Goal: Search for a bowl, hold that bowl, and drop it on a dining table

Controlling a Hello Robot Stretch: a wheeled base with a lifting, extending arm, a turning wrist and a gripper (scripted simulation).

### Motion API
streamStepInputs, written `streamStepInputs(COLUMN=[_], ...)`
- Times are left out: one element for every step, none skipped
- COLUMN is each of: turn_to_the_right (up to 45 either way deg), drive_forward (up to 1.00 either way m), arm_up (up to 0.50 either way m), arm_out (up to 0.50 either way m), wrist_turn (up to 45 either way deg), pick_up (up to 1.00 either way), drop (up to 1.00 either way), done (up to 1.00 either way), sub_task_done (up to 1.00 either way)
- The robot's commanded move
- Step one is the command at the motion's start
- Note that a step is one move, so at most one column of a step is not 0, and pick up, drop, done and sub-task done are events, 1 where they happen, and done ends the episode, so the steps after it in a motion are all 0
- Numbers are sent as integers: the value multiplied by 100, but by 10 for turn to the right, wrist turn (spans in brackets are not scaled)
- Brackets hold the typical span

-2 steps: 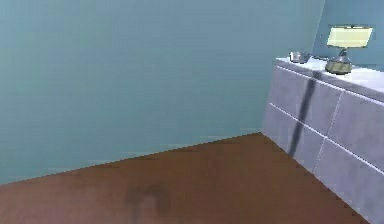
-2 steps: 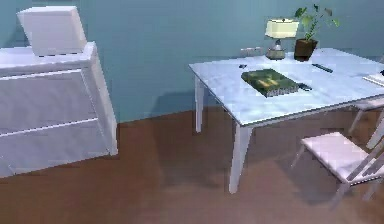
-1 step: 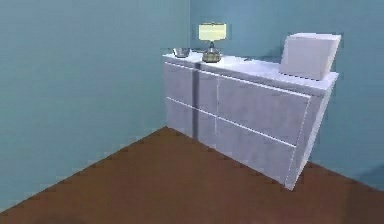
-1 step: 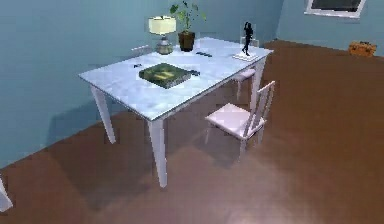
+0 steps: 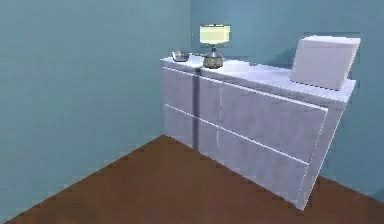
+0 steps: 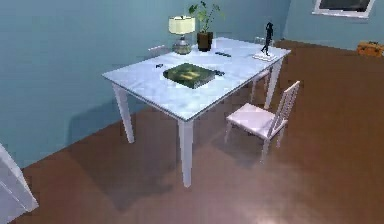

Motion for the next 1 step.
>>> streamStepInputs(turn_to_the_right=[0], drive_forward=[100], arm_up=[0], arm_out=[0], wrist_turn=[0], pick_up=[0], drop=[0], done=[0], sub_task_done=[0])
